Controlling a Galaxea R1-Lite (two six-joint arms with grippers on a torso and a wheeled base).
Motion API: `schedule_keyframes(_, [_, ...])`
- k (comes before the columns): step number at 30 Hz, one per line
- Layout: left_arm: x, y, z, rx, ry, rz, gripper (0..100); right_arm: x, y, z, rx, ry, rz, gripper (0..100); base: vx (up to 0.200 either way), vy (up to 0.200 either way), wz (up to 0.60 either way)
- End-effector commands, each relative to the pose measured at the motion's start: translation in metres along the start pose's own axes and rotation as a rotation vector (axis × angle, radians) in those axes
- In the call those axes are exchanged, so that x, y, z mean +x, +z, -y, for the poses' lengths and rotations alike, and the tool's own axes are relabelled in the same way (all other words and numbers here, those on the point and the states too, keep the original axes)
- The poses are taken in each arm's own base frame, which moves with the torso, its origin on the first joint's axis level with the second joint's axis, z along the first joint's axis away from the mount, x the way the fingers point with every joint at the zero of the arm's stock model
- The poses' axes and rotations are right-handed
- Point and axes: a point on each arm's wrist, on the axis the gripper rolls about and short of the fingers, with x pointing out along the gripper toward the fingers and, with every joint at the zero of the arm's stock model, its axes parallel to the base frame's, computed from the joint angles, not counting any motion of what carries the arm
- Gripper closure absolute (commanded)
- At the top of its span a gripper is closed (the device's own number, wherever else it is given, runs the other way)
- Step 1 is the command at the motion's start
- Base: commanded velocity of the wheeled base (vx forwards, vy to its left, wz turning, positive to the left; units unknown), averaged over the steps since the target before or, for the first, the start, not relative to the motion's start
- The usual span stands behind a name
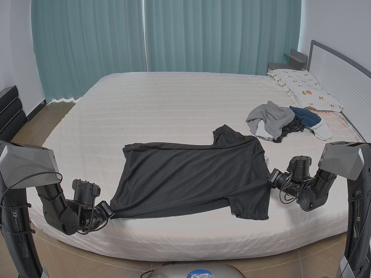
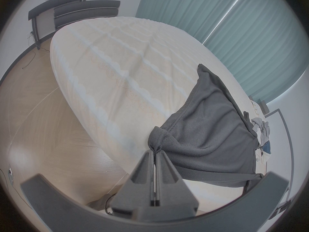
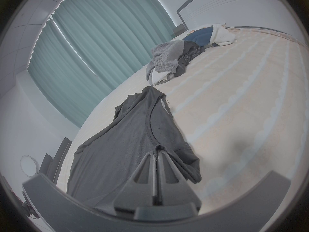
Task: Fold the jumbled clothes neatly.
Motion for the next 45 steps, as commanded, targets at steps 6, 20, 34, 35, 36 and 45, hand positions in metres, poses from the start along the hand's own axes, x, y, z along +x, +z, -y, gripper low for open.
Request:
schedule_keyframes(6, [0.003,-0.003,-0.002,0.005,0.009,-0.011,100,0.003,-0.003,0.005,0.006,0.019,0.006,0,0.000,0.000,0.00])
schedule_keyframes(20, [0.002,-0.003,-0.002,0.002,-0.006,-0.029,100,-0.067,-0.019,0.011,-0.046,0.108,-0.232,0,0.000,0.000,0.00])
schedule_keyframes(34, [0.002,-0.002,-0.001,0.002,-0.009,-0.028,100,-0.047,-0.043,0.004,-0.079,0.126,-0.295,0,0.000,0.000,0.00])
schedule_keyframes(35, [0.002,-0.002,-0.001,0.002,-0.009,-0.028,100,-0.045,-0.044,0.005,-0.079,0.125,-0.296,0,0.000,0.000,0.00])
schedule_keyframes(36, [0.002,-0.003,-0.001,0.002,-0.008,-0.029,100,-0.043,-0.047,0.004,-0.081,0.125,-0.302,0,0.000,0.000,0.00])
schedule_keyframes(45, [0.002,-0.003,-0.001,0.002,-0.008,-0.029,100,-0.043,-0.054,0.005,-0.107,0.108,-0.319,100,0.000,0.000,0.00])
